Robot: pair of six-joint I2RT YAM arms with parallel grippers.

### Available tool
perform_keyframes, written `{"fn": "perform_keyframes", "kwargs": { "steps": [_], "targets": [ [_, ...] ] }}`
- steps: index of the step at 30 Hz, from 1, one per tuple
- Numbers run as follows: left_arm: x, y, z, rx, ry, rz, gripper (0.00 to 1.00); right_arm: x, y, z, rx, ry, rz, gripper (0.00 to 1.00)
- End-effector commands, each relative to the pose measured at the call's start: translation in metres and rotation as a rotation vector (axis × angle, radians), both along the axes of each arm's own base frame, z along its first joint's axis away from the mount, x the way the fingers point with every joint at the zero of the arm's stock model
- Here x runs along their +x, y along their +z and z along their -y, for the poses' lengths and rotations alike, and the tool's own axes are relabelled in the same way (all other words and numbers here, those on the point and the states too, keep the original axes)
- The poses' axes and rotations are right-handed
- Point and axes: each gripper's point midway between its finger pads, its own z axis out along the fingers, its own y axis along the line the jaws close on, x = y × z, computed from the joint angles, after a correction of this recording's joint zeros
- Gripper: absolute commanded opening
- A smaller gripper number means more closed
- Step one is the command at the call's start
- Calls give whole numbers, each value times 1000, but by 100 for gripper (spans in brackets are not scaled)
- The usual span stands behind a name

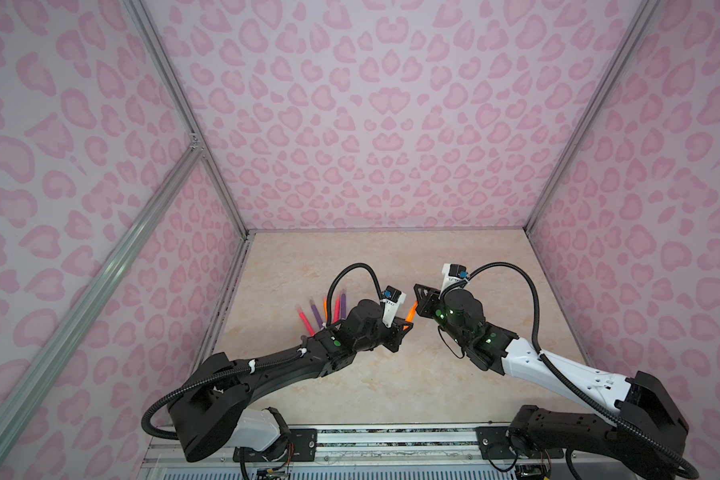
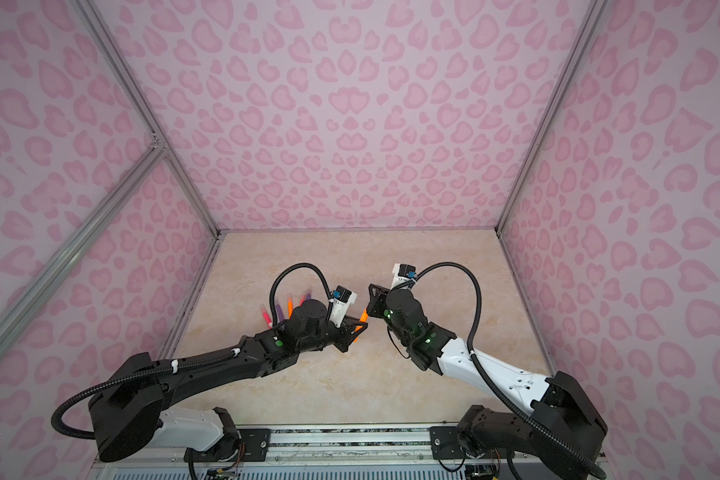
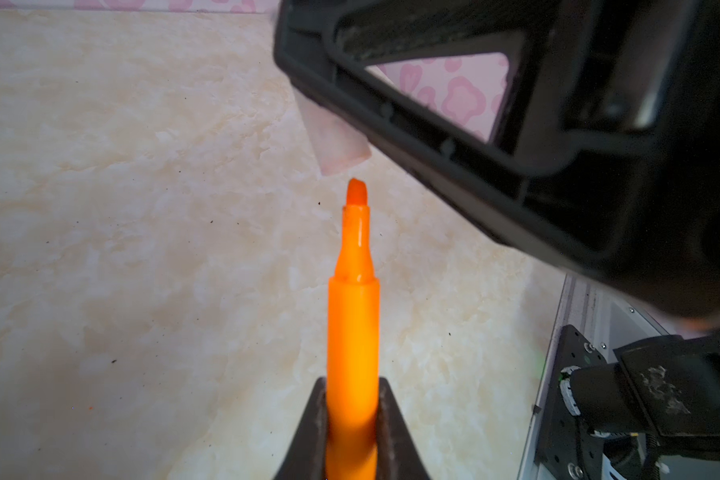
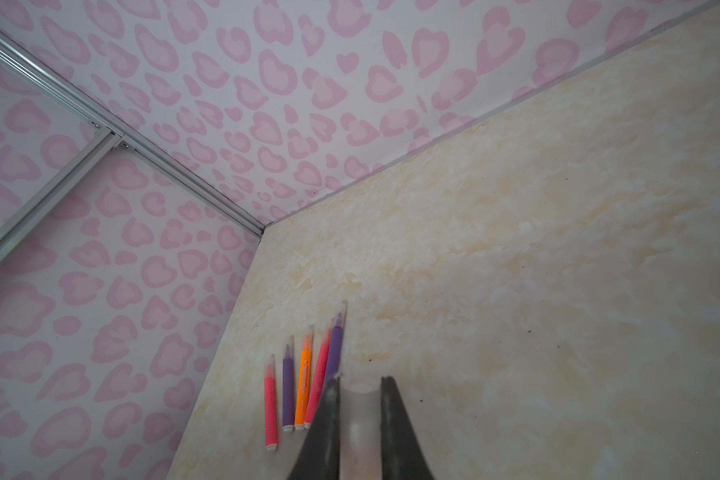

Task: Insert the pens into the pen caps
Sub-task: 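Lower the clear cap onto the orange marker tip with the right gripper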

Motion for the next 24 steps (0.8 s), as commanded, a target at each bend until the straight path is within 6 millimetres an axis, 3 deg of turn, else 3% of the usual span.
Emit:
{"fn": "perform_keyframes", "kwargs": {
  "steps": [1, 8, 24],
  "targets": [
    [4, 10, 1, -20, 17, 23, 3, -2, 4, -7, 29, 14, 17, 3],
    [8, 11, -5, -15, 54, 32, 3, -7, 3, -15, 28, 12, 28, 3],
    [2, 12, 2, -31, 2, 21, 3, 0, 2, -1, -13, -59, 44, 4]
  ]
}}
